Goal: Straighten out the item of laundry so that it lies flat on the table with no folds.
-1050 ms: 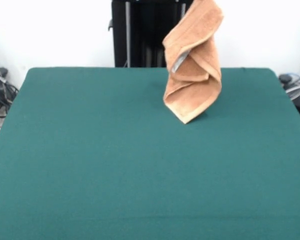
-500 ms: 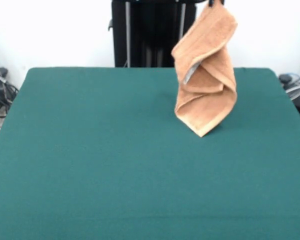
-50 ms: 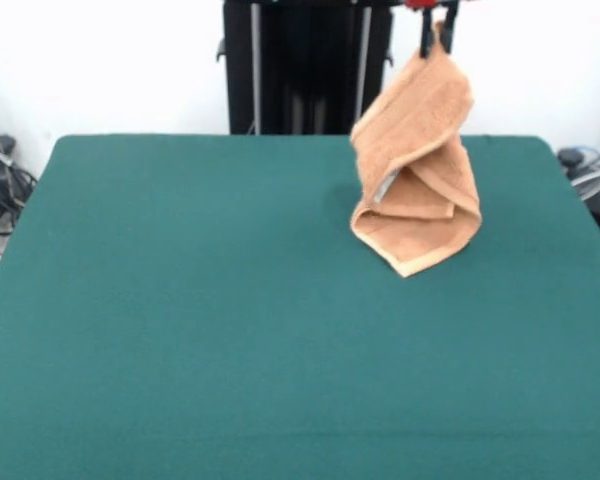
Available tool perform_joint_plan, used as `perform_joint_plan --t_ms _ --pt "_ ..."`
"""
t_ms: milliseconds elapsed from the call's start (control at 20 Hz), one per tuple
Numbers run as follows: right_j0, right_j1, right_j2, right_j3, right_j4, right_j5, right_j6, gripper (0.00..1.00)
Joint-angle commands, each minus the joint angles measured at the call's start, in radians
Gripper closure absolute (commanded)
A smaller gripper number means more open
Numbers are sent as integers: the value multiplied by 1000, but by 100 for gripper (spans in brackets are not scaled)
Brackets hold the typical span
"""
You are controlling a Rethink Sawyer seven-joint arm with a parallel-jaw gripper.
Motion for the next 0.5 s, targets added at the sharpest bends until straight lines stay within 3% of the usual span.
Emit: perform_joint_plan --t_ms 50,500 --pt "15 104 -24 -120 -64 61 102 100" --pt "6 120 -7 -193 -63 111 71 100"
